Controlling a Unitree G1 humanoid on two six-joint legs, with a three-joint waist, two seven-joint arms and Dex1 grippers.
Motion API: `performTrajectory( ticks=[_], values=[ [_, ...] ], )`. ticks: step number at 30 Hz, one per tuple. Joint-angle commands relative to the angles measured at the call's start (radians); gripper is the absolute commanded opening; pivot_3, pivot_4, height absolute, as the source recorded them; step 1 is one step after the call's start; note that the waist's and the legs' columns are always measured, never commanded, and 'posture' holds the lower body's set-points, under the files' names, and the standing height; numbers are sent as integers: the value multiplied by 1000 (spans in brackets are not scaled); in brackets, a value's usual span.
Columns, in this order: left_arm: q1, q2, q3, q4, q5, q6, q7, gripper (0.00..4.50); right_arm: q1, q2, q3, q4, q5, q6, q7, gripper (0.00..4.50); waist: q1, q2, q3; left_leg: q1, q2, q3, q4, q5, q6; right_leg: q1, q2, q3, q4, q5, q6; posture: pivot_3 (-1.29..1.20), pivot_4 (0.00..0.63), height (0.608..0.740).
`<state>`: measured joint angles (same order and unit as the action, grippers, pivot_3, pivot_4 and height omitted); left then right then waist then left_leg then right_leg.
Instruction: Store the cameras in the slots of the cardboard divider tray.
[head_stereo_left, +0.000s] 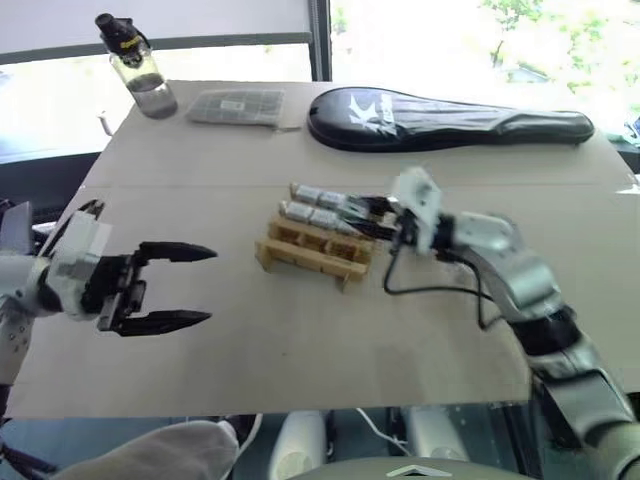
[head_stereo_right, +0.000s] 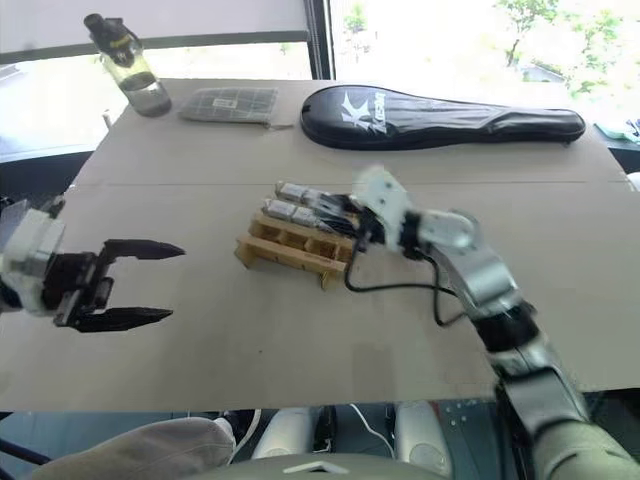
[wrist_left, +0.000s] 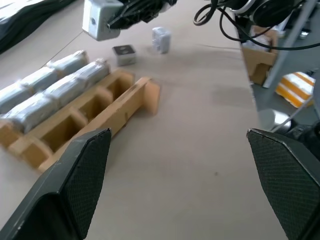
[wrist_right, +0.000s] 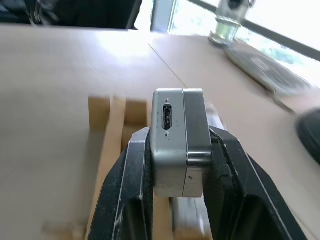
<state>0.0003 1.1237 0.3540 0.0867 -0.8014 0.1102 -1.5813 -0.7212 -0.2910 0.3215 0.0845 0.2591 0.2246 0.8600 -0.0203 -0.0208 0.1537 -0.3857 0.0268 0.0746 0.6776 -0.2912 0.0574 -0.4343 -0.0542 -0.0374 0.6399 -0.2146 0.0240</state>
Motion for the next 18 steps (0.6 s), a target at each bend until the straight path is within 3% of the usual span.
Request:
performTrajectory(
  ticks=[1, 6, 10, 18],
  values=[
    [25, -20, 120, 24, 33, -12, 29, 4500, -88, 70, 46, 172, -56, -131, 80, 785, 7, 0, 0, -1, 0, 0, 0, 0, 0, 0, 0, -1, 0, 0, 0, 0, 150, 740],
    [81, -78, 219, 5, 56, -4, 78, 4500, -171, 188, 57, 384, -112, -216, 83, 785, 7, 0, 0, -13, -4, -2, 4, 0, -1, -8, -6, -5, 1, 0, 0, 0, 150, 740],
    [123, -125, 259, -21, 70, -2, 109, 4500, -245, 270, 35, 535, -148, -244, 40, 785, -6, 0, 0, -13, -5, -1, 5, 0, -1, -8, -9, -5, 2, 1, 1, 0, 150, 740],
    [138, -152, 271, -68, 72, 22, 125, 4500, -303, 331, 13, 676, -187, -265, 20, 785, -20, 0, 0, -12, -4, -5, 5, 2, -4, -8, -9, -8, 5, 1, 0, 0, 150, 740]
  ],
)
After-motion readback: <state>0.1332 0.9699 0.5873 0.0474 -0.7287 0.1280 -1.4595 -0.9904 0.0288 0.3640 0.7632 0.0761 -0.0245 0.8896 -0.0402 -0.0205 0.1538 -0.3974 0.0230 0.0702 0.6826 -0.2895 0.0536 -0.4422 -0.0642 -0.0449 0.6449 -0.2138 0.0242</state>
